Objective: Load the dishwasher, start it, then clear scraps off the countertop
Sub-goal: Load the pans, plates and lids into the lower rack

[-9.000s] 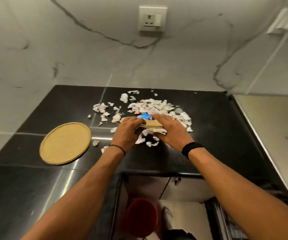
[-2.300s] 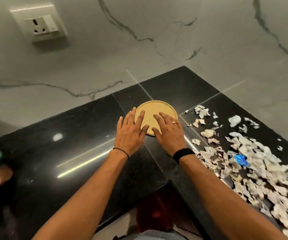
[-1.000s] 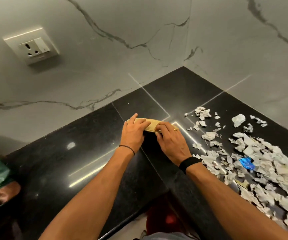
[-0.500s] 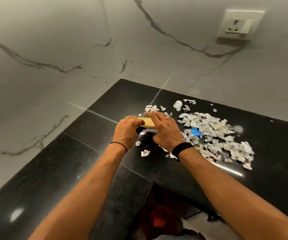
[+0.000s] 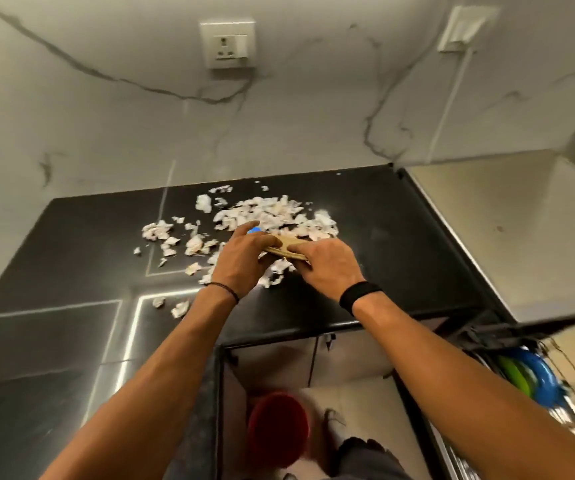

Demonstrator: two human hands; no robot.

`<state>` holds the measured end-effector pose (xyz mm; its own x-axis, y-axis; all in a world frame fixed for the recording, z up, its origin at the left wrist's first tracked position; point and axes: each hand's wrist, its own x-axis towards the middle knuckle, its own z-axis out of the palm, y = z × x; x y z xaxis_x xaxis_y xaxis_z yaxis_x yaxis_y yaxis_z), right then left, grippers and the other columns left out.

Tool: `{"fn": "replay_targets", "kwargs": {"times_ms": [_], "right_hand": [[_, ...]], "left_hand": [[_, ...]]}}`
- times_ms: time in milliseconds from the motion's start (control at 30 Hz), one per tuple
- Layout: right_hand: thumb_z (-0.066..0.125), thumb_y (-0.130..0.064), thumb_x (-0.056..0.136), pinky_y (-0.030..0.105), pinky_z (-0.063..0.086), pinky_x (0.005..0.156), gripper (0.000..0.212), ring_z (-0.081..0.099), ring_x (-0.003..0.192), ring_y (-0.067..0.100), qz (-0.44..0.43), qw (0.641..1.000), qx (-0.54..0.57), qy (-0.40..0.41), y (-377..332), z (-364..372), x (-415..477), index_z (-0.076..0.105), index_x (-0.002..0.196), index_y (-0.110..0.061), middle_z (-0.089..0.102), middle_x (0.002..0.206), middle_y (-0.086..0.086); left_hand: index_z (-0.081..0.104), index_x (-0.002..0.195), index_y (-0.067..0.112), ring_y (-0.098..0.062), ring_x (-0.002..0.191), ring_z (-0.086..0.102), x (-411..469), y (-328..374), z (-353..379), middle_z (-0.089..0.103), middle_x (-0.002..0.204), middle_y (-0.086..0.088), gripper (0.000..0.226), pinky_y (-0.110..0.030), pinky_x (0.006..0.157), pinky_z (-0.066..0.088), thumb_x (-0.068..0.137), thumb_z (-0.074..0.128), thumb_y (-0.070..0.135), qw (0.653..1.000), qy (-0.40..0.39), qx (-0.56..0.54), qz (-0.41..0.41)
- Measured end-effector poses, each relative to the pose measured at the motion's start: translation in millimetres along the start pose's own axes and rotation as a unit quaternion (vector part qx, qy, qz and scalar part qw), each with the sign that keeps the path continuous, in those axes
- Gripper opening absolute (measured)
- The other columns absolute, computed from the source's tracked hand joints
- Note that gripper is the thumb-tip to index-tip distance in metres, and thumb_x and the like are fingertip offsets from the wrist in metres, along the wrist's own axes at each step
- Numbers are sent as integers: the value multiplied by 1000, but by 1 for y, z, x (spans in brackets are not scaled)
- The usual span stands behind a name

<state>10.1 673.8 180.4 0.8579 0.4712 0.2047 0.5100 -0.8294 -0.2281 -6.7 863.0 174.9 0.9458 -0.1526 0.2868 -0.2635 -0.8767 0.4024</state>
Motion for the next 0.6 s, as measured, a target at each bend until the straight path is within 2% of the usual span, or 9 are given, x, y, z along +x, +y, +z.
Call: {"fn": "replay_targets", "kwargs": {"times_ms": [67, 200, 333, 433, 500, 600], "right_hand": [[54, -38, 97, 40, 50, 78, 31, 67, 91, 31, 34, 999, -10, 16, 23, -11, -28, 68, 125, -32, 74, 99, 6], [58, -38, 96, 40, 51, 76, 34, 67, 87, 30, 112, 991, -7, 69, 70, -34, -84, 67, 128, -32, 74, 98, 6], [60, -36, 95, 37, 50, 70, 35, 68, 80, 30, 178, 980, 12, 91, 119, -55, -139, 66, 129, -31, 75, 94, 6], [61, -33, 95, 35, 51, 74, 37, 69, 86, 27, 230, 967, 46, 104, 157, -71, -190, 65, 131, -32, 76, 99, 3], [62, -32, 95, 36, 52, 78, 33, 69, 90, 28, 258, 957, 80, 105, 178, -81, -224, 67, 128, -31, 76, 102, 3], [61, -36, 97, 42, 54, 80, 28, 69, 91, 28, 307, 939, 126, 92, 211, -93, -280, 69, 122, -30, 76, 100, 4]], "left_hand": [[75, 114, 15, -34, 140, 44, 12, 30, 16, 73, 115, -9, 27, -44, 119, 31, 87, 78, 17, 999, -12, -1, 48], [65, 132, 20, -32, 147, 29, 29, 90, 46, 64, 133, -5, 48, -47, 119, 30, 87, 78, 28, 992, -34, -20, 120], [62, 136, 23, -31, 146, 30, 44, 154, 74, 60, 137, -4, 52, -46, 117, 32, 88, 77, 35, 981, -53, -59, 174], [66, 131, 23, -28, 143, 36, 53, 208, 99, 64, 131, 0, 44, -41, 117, 33, 89, 77, 30, 966, -85, -78, 230], [70, 122, 23, -25, 133, 48, 57, 243, 115, 68, 123, 1, 34, -40, 113, 40, 89, 76, 25, 956, -113, -80, 260], [71, 99, 21, -23, 100, 62, 51, 301, 142, 69, 97, 2, 11, -45, 90, 52, 89, 73, 18, 936, -154, -73, 308]]}}
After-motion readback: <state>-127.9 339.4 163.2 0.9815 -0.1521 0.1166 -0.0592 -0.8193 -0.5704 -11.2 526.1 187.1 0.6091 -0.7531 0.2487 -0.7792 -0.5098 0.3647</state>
